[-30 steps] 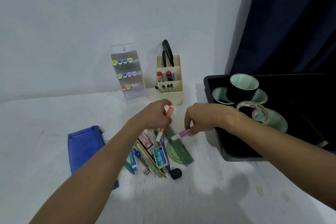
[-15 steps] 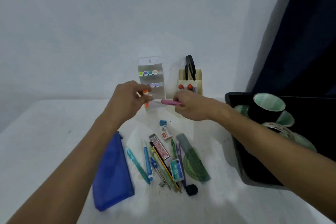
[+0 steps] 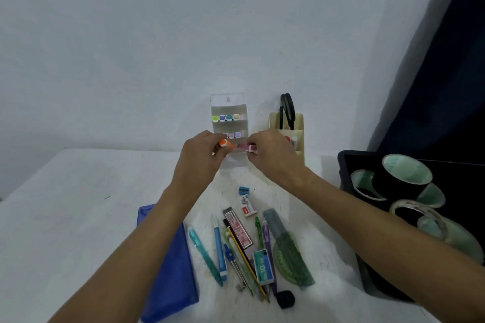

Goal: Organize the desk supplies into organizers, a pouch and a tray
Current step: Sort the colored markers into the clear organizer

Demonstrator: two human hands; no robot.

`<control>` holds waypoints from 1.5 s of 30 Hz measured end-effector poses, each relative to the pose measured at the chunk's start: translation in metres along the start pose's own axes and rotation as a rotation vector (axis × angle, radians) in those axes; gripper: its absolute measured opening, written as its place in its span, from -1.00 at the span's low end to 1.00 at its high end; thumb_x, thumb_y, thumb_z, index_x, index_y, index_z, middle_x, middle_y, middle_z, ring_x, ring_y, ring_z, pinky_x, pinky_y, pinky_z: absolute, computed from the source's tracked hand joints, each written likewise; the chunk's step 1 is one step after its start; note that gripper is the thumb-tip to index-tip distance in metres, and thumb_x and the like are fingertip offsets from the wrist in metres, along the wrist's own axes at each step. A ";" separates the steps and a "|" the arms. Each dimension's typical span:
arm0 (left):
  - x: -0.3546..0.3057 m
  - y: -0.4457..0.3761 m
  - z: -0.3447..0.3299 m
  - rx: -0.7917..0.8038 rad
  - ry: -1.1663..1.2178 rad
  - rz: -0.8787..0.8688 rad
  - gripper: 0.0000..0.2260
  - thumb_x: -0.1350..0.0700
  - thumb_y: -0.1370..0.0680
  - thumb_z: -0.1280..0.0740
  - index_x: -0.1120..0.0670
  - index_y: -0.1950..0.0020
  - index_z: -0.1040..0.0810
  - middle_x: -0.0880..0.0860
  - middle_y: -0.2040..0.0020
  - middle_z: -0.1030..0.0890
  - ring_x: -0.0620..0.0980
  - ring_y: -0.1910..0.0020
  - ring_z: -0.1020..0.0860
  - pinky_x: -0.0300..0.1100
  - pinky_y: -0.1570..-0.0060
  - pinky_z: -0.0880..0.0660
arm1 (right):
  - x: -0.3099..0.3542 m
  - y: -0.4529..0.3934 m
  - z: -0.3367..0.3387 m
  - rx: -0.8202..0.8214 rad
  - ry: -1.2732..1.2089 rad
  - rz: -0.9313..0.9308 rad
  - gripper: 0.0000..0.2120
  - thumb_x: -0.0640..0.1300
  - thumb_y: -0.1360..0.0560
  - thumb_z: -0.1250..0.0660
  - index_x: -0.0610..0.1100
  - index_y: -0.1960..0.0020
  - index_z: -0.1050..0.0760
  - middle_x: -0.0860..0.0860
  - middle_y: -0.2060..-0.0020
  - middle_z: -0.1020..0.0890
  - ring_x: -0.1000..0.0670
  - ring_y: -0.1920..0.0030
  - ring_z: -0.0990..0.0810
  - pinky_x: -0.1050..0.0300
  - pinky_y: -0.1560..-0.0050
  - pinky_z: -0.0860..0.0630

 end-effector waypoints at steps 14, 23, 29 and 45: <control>0.029 -0.014 -0.059 0.182 -0.098 0.089 -0.86 0.17 -0.54 -0.33 0.06 -0.05 -0.64 0.09 -0.04 -0.65 0.06 0.05 -0.59 -0.25 0.02 -0.44 | 0.011 -0.030 -0.042 0.209 0.202 -0.011 -0.83 -0.26 -0.55 -0.27 -0.18 -0.13 -0.51 -0.12 0.00 -0.62 -0.10 0.04 -0.61 0.10 0.02 -0.53; 0.047 -0.014 -0.079 0.209 -0.118 0.185 -0.81 0.07 -0.56 -0.29 0.06 -0.11 -0.63 0.11 0.01 -0.68 0.07 0.09 -0.62 -0.21 0.11 -0.45 | 0.004 -0.042 -0.053 0.339 0.165 -0.055 -0.71 -0.25 -0.55 -0.29 -0.14 -0.26 -0.44 -0.13 -0.08 -0.56 -0.11 -0.02 -0.58 0.14 0.05 -0.47; 0.050 -0.016 -0.082 0.230 -0.146 0.209 -0.79 0.04 -0.57 -0.29 0.02 -0.16 -0.61 0.08 -0.03 -0.67 0.08 0.07 -0.62 -0.17 0.12 -0.48 | 0.000 -0.048 -0.063 0.412 0.218 -0.068 -0.72 -0.27 -0.52 -0.33 -0.16 -0.22 -0.45 -0.13 -0.05 -0.58 -0.08 0.05 -0.58 0.10 0.00 -0.54; 0.037 -0.010 -0.071 0.349 -0.173 0.161 -0.68 0.14 -0.53 -0.27 0.00 -0.29 -0.45 0.12 0.00 -0.65 0.14 0.09 -0.60 -0.10 0.16 -0.51 | 0.010 -0.039 -0.055 0.465 0.215 -0.057 -0.70 -0.31 -0.48 -0.33 -0.24 -0.21 -0.47 -0.14 0.00 -0.56 -0.04 0.14 -0.48 0.14 0.04 -0.49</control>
Point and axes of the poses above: each hand's wrist, its own y-axis away from the middle knuckle, its own z-axis out of the back of the hand, x = y × z, the point moved 5 cm from there along -y, towards the middle knuckle
